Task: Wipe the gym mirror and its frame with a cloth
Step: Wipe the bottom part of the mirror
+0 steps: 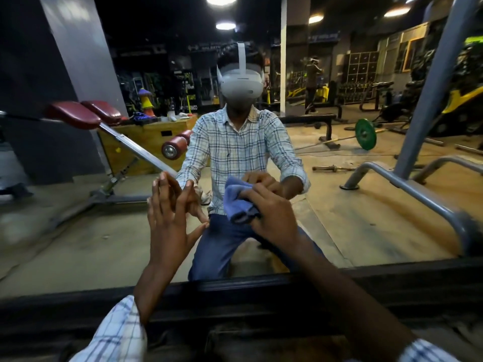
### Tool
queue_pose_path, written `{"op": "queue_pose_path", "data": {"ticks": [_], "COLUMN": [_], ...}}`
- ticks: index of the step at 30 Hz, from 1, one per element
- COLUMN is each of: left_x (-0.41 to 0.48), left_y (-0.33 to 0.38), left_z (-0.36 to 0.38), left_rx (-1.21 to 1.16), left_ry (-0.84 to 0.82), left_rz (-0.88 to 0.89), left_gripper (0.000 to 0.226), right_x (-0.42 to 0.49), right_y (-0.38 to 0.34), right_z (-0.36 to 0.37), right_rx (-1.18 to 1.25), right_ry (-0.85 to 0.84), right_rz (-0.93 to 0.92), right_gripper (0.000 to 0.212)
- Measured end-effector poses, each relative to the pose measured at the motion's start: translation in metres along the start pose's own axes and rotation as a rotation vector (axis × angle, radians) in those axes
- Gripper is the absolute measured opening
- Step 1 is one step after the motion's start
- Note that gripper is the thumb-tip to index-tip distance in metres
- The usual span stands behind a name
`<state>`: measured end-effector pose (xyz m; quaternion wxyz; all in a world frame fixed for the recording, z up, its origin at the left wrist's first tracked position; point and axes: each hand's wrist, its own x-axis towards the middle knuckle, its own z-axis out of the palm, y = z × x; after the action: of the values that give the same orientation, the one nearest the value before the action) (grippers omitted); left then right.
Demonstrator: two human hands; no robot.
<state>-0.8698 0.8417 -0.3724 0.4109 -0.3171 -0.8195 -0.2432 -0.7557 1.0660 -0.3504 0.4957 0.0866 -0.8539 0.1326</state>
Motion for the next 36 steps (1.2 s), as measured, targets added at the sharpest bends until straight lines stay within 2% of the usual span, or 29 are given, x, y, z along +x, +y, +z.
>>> {"op": "queue_pose_path", "data": {"ticks": [2,6,7,8,9,10,13,14,15,17,20,22,23,24,27,28,29,31,34,36], "left_x": [-0.001,-0.001,-0.001,-0.001,-0.002,-0.002,-0.001,0.000,0.001,0.006,0.013,0.020,0.024,0.027,0.032,0.032,0.032,0.031,0.030,0.030], "left_y": [0.003,0.007,0.010,0.013,0.017,0.023,0.049,0.059,0.069,0.089,0.113,0.126,0.133,0.139,0.156,0.159,0.160,0.161,0.163,0.165], "left_z": [-0.003,-0.006,-0.006,-0.006,-0.005,-0.004,0.000,0.003,0.006,0.012,0.020,0.024,0.026,0.028,0.033,0.035,0.037,0.040,0.041,0.042], "left_rx": [-0.001,-0.008,-0.007,-0.004,-0.003,-0.003,0.012,0.015,0.008,-0.024,-0.048,-0.050,-0.051,-0.051,-0.020,-0.009,0.001,0.012,0.016,0.014], "left_ry": [0.001,0.005,0.007,0.007,0.007,0.010,0.010,-0.001,-0.014,-0.036,-0.037,-0.025,-0.019,-0.014,-0.017,-0.022,-0.023,-0.018,-0.005,-0.002], "left_rz": [-0.001,-0.023,-0.036,-0.050,-0.060,-0.058,0.063,0.112,0.145,0.163,0.180,0.198,0.200,0.196,0.194,0.192,0.190,0.179,0.161,0.150], "left_gripper": [0.109,0.112,0.112,0.111,0.109,0.107,0.097,0.096,0.097,0.103,0.109,0.109,0.108,0.108,0.105,0.105,0.106,0.110,0.111,0.112], "right_x": [0.019,0.077,0.080,0.077,0.066,0.049,-0.012,-0.024,-0.027,-0.017,0.014,0.017,0.009,-0.006,-0.059,-0.067,-0.066,-0.044,0.008,0.025], "right_y": [0.010,0.037,0.042,0.041,0.039,0.037,0.037,0.042,0.046,0.058,0.078,0.086,0.084,0.080,0.070,0.073,0.079,0.093,0.118,0.134], "right_z": [-0.022,-0.088,-0.097,-0.097,-0.088,-0.074,-0.039,-0.038,-0.046,-0.071,-0.119,-0.126,-0.117,-0.104,-0.082,-0.085,-0.093,-0.116,-0.158,-0.179], "right_rx": [-0.006,0.099,0.140,0.153,0.132,0.094,-0.008,-0.046,-0.074,-0.103,-0.066,0.036,0.072,0.084,0.054,0.022,-0.004,-0.031,-0.038,0.025], "right_ry": [0.054,0.644,0.726,0.732,0.662,0.508,-0.156,-0.276,-0.320,-0.184,0.295,0.517,0.529,0.459,-0.002,-0.117,-0.159,-0.055,0.380,0.528], "right_rz": [0.024,0.384,0.435,0.440,0.390,0.296,-0.047,-0.120,-0.150,-0.099,0.188,0.343,0.381,0.389,0.170,0.091,0.044,0.072,0.259,0.308], "right_gripper": [0.043,0.036,0.035,0.034,0.033,0.034,0.050,0.050,0.048,0.049,0.047,0.042,0.041,0.039,0.041,0.044,0.046,0.049,0.043,0.040]}}
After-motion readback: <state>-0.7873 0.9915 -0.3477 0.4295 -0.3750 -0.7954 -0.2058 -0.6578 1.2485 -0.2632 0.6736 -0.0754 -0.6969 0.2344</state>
